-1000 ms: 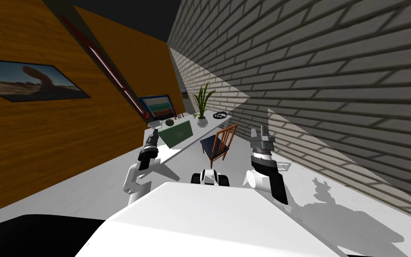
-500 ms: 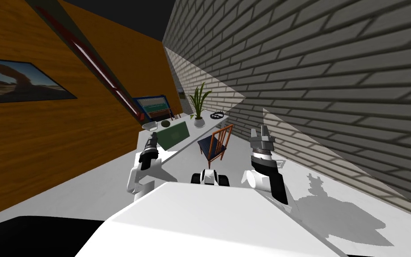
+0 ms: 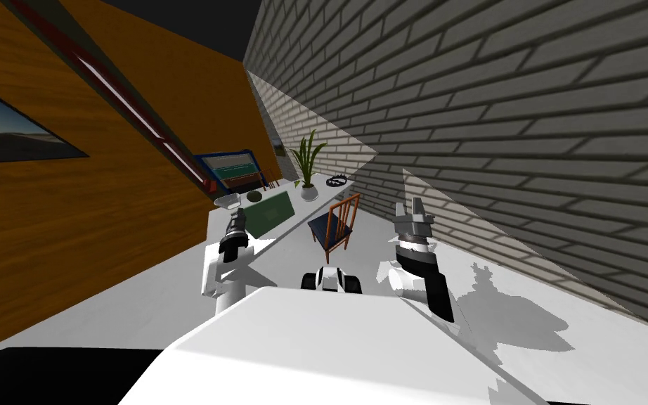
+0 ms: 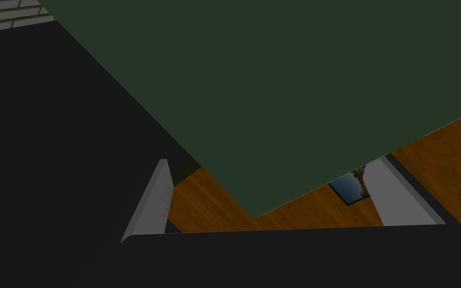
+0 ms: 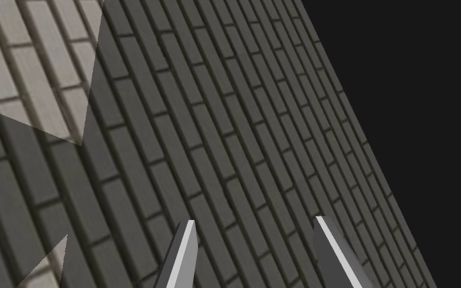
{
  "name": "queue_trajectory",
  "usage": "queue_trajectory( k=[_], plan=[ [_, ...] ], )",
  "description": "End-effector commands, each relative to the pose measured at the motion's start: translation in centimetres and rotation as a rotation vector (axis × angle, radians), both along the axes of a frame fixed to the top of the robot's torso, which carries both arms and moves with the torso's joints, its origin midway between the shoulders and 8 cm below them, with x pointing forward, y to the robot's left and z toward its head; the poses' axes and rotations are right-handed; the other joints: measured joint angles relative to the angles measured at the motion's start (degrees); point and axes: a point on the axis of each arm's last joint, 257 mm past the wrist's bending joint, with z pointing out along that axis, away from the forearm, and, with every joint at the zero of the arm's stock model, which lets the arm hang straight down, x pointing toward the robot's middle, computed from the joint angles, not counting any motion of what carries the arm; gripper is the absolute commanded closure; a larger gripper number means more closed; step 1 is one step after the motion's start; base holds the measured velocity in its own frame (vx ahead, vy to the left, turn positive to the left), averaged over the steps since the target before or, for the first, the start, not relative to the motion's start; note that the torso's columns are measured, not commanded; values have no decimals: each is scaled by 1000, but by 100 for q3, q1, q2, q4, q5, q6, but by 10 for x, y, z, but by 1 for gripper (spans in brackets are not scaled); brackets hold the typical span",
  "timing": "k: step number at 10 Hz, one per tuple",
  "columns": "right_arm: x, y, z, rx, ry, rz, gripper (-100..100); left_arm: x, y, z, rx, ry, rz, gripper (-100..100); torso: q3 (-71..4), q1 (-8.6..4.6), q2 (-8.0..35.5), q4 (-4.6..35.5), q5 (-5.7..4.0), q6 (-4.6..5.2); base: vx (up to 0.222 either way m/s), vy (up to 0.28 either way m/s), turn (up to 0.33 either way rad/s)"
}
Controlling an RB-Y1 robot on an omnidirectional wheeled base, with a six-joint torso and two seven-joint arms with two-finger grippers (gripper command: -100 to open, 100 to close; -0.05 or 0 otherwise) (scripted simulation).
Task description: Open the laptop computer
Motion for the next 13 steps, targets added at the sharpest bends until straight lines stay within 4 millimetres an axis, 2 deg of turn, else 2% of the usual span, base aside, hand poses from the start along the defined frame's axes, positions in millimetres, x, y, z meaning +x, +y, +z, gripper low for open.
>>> queue_trajectory(
  k=[1, 5, 6, 7, 13],
  plan=[
    [0, 0, 0, 0, 0, 0, 0, 3, 20, 3, 1, 1, 42, -100, -9, -6, -13, -4, -2, 0, -86, -3, -168],
    [0, 0, 0, 0, 0, 0, 0, 7, 50, 8, -7, -2, 105, -100, -10, -3, -15, -5, -1, 1, -79, 3, -158],
    [0, 0, 0, 0, 0, 0, 0, 8, 47, 8, -5, -3, 95, -100, -9, -6, -13, -4, -2, 1, -35, -1, -31],
    [0, 0, 0, 0, 0, 0, 0, 5, 36, 6, -2, 0, 74, 100, -14, -5, -23, -7, -2, -3, 47, 7, 239],
    [0, 0, 0, 0, 0, 0, 0, -3, -10, -1, -3, 0, -20, 100, -11, 18, -26, -26, 31, 2, 90, -3, 171]
  ],
)
